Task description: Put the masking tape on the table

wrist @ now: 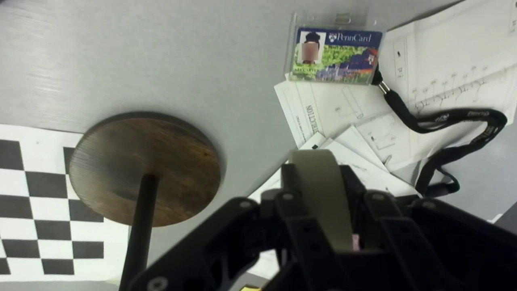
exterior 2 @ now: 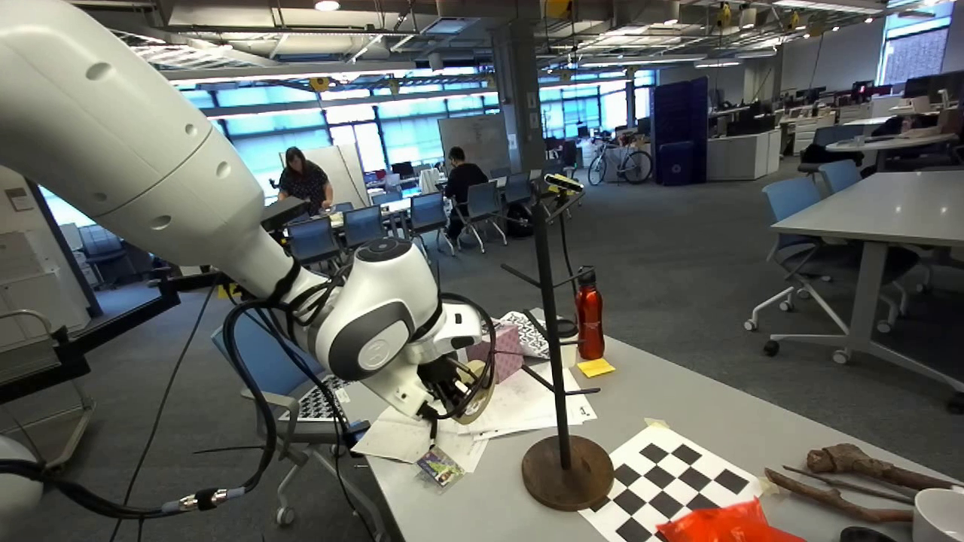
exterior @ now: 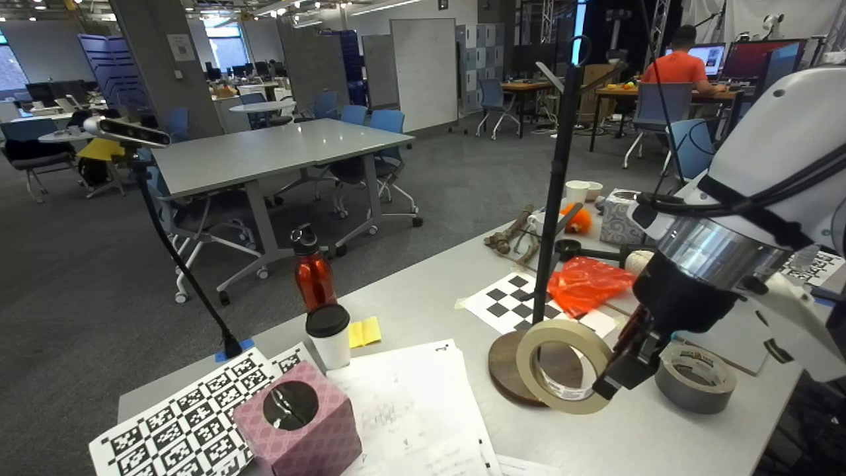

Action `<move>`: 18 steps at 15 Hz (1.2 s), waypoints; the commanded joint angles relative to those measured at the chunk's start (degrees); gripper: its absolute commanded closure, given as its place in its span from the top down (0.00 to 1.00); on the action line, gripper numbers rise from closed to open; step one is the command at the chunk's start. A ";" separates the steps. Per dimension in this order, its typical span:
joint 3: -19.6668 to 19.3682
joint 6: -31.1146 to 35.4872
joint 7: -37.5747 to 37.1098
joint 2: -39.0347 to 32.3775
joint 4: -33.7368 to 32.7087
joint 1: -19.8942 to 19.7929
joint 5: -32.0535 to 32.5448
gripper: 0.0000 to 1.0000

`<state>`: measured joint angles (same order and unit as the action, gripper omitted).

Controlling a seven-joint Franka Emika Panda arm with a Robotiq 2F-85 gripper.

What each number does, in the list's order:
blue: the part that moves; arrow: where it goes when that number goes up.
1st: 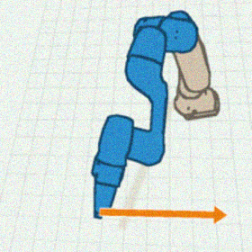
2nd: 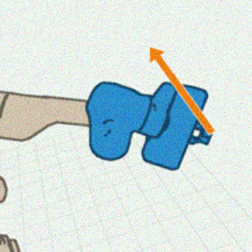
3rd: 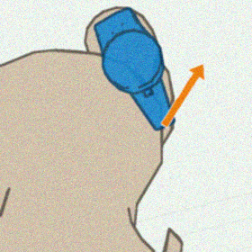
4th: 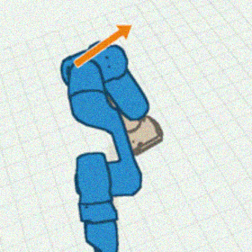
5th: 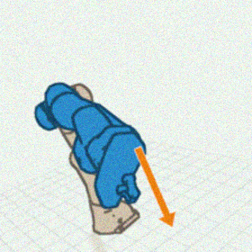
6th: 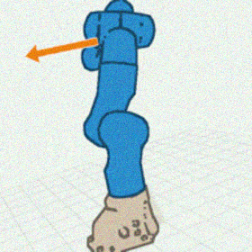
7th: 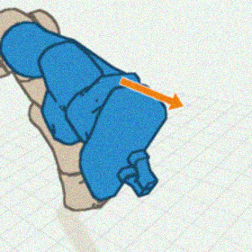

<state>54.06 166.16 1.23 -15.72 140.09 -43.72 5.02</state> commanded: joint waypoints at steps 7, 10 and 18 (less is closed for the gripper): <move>-13.36 -12.87 6.31 2.49 -1.35 12.01 -5.69 0.07; -25.13 -13.60 6.42 0.67 -3.03 23.32 -6.38 0.07; -38.95 -14.38 6.89 -4.13 -7.48 37.82 -9.85 0.07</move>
<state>17.68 154.11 5.91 -17.93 135.63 -9.16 -1.52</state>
